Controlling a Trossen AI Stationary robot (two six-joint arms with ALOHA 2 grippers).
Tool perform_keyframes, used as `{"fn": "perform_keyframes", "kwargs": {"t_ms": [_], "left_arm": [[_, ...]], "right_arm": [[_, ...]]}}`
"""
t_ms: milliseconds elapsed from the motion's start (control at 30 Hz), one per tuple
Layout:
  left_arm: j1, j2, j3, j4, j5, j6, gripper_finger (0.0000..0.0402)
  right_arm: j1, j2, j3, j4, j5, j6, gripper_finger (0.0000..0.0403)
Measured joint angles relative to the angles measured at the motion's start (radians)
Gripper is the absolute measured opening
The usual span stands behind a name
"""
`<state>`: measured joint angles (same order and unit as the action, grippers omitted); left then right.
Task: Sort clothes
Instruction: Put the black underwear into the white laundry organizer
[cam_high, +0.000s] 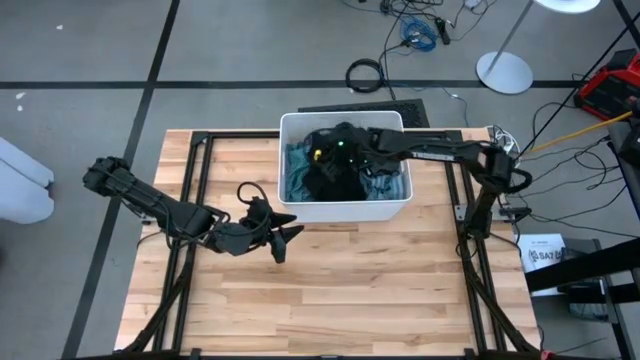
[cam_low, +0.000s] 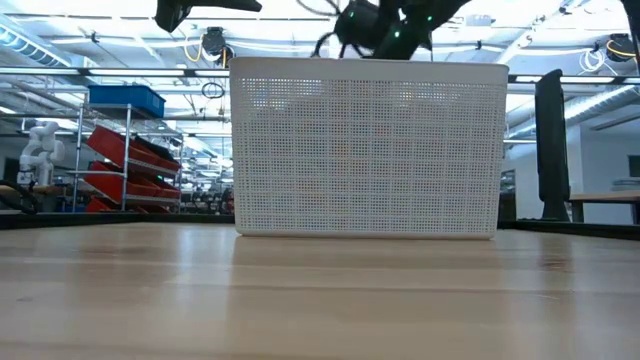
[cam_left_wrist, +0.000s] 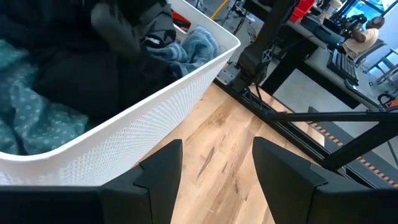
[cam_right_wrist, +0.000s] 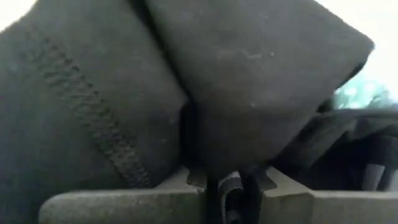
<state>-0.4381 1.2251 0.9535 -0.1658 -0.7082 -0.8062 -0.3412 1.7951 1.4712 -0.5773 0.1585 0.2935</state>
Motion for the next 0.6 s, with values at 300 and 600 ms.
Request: {"fn": "perform_keyframes", "kwargs": {"t_ms": [300, 600], "left_arm": [[-0.003, 0.000, 0.000, 0.000, 0.019, -0.001, 0.0205], [-0.003, 0.000, 0.000, -0.003, 0.024, 0.000, 0.0205]], "right_arm": [[0.002, 0.020, -0.001, -0.070, -0.009, -0.024, 0.0067], [0.003, -0.071, -0.002, -0.023, -0.061, -0.053, 0.0160]]}}
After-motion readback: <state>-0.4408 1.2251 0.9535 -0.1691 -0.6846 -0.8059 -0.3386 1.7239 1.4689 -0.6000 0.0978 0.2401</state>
